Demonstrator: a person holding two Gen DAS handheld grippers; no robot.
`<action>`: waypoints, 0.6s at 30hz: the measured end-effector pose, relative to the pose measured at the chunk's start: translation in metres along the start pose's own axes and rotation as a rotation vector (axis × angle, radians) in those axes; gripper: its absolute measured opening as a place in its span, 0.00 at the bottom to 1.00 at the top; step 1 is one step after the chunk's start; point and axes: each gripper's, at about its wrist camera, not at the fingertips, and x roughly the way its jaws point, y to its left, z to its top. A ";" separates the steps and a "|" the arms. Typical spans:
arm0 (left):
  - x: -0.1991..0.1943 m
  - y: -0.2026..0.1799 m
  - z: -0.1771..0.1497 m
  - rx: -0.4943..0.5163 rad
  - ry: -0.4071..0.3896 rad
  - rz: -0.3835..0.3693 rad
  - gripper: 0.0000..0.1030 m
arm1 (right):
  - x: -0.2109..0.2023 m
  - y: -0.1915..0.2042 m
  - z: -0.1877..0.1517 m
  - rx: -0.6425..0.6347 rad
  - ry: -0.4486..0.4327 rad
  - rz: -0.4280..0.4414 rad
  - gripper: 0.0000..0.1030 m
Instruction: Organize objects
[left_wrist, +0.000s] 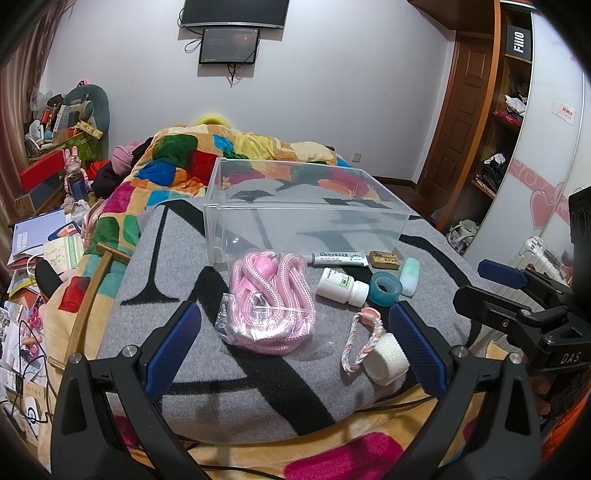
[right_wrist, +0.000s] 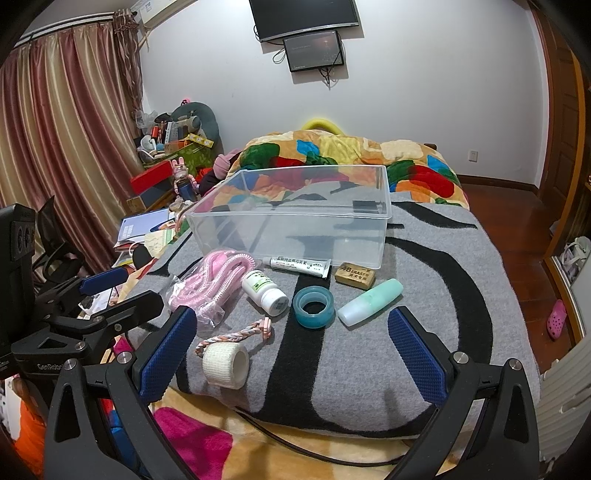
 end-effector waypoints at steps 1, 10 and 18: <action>0.000 0.000 0.000 -0.001 0.000 0.000 1.00 | 0.000 0.001 0.000 0.000 0.000 0.001 1.00; 0.001 0.001 -0.001 -0.004 0.006 -0.001 1.00 | 0.000 0.002 -0.001 0.000 0.001 0.002 1.00; 0.002 0.001 -0.002 -0.005 0.008 -0.003 1.00 | -0.002 0.006 -0.002 -0.002 -0.008 0.014 1.00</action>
